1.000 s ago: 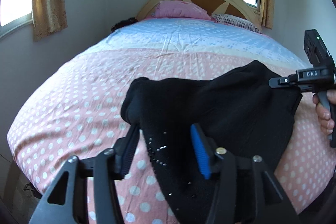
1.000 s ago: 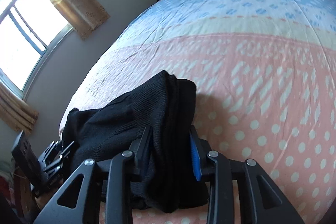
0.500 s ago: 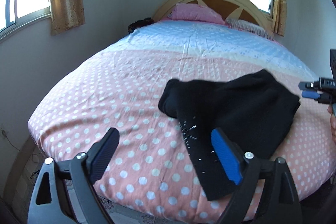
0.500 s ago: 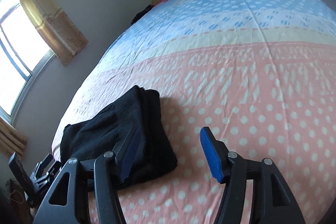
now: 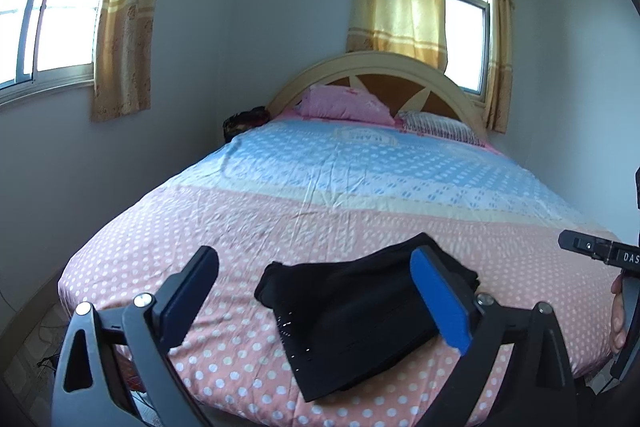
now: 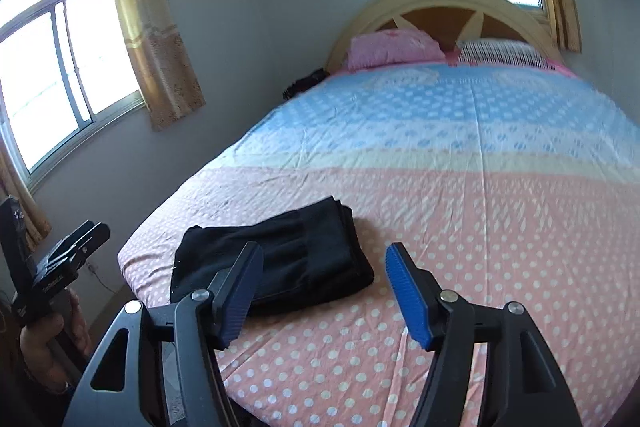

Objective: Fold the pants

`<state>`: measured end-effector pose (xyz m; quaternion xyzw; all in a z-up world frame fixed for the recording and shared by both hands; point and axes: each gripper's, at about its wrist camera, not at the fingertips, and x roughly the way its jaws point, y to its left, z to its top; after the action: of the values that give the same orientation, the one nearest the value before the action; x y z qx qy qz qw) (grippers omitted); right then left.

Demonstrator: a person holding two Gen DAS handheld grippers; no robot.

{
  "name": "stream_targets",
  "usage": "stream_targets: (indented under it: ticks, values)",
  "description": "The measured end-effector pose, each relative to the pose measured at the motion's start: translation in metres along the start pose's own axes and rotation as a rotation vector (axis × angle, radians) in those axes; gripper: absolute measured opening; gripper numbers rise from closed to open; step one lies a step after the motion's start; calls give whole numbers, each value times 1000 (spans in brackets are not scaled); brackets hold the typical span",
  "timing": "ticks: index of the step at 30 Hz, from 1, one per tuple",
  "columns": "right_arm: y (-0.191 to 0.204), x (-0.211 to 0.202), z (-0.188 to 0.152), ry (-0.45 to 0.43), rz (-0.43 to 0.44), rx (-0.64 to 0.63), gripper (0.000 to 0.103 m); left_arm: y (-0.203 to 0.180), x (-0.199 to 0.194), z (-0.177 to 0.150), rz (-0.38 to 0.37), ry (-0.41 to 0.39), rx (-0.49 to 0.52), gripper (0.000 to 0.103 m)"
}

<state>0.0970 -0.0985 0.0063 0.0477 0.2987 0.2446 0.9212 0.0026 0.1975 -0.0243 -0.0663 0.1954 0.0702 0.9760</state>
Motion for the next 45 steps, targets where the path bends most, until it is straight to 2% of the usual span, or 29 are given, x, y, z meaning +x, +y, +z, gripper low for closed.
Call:
stream_targets:
  ticks: [6, 45]
  values:
    - [18, -20, -2, -32, -6, -71, 66, -10, -4, 5, -10, -13, 18, 101]
    - [20, -30, -13, -48, -31, -73, 66, -15, -5, 3, 5, -5, 21, 103]
